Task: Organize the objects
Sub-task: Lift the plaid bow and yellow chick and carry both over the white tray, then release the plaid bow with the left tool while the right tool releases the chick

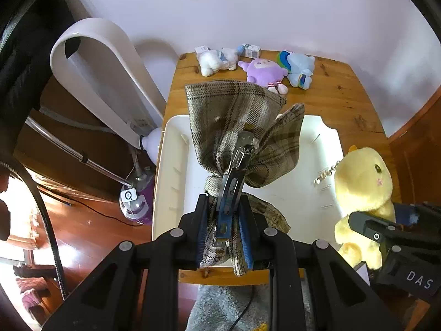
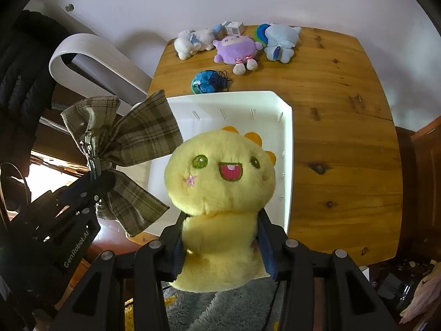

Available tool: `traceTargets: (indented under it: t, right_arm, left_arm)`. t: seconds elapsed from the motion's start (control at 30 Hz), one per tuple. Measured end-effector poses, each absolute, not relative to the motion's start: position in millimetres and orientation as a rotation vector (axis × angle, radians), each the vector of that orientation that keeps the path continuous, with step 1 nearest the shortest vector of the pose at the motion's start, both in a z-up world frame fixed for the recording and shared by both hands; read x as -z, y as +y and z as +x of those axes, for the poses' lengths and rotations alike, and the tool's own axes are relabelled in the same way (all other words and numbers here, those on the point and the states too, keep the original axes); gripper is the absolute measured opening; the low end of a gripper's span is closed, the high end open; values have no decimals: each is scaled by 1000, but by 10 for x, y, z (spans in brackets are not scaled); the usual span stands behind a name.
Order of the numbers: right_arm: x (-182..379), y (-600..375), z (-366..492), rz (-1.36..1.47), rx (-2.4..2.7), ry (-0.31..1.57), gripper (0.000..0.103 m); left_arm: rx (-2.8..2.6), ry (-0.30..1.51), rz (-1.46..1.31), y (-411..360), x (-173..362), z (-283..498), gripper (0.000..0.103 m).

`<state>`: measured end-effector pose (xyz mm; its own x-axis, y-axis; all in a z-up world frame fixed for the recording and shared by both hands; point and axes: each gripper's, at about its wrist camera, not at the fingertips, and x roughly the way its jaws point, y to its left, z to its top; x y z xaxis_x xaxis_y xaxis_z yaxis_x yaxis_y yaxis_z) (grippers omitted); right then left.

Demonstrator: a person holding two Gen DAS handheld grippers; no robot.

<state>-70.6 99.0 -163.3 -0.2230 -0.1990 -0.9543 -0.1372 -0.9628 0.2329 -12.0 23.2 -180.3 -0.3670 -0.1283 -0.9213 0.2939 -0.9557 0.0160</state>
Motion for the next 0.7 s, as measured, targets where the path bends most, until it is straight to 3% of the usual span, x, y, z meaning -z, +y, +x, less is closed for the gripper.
traceTargets:
  t: [0.1, 0.17, 0.23, 0.53, 0.7]
  right_arm:
    - [1629, 1013, -733, 1925, 2385, -450, 56]
    - [1595, 1042, -739, 1903, 2397, -476, 64]
    - [1565, 1058, -746, 1887, 2416, -485, 68]
    - [1437, 1068, -749, 1848, 2463, -444, 68]
    - [1361, 1101, -719, 1818, 2487, -430, 75]
  left_arm:
    - [2401, 250, 1613, 196, 1823, -142, 34]
    - [2403, 263, 1612, 176, 1815, -154, 52]
    - [2408, 282, 1599, 159, 1794, -149, 78]
    - [2393, 258, 1576, 198, 1726, -165, 79]
    - [2388, 265, 1562, 206, 1682, -177, 79]
